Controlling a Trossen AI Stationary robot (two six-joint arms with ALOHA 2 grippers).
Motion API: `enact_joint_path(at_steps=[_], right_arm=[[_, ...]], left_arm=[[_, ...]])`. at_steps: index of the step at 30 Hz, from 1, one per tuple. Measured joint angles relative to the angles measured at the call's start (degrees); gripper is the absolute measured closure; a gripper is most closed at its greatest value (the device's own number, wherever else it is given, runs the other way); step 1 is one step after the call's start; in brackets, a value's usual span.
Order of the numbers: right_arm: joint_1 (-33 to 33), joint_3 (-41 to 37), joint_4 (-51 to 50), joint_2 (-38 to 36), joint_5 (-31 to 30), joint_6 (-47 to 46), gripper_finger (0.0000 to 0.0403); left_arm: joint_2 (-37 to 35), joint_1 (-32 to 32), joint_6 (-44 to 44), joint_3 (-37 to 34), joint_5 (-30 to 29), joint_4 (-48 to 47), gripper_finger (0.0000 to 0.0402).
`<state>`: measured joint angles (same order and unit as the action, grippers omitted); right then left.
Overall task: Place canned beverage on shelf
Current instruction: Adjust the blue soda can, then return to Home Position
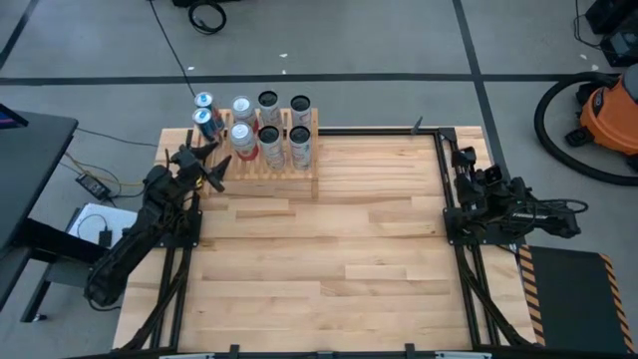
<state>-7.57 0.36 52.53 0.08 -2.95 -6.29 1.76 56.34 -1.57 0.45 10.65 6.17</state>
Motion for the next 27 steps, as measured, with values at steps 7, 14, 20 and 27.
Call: enact_joint_path(at_steps=[7,14,20,27], right_arm=[[0.98,0.00,0.00,0.02,0.01,0.00,0.0085],[1.92,0.00,0.04,0.02,-0.01,-0.01,0.0085],[1.92,0.00,0.04,0.07,0.00,-0.01,0.0085],[1.90,0.00,0.07,0.07,0.01,0.00,0.0085]], left_arm=[[0.00,-0.02,0.53,0.06,1.66,-1.12,0.0088],[0.00,-1.41,0.73,-0.02,1.64,-0.38,0.0088],[0.02,-2.34,0.75,-0.04,1.64,-0.13,0.0088],[0.07,-2.29,-0.60,-0.07,1.62,-0.05,0.0088]])
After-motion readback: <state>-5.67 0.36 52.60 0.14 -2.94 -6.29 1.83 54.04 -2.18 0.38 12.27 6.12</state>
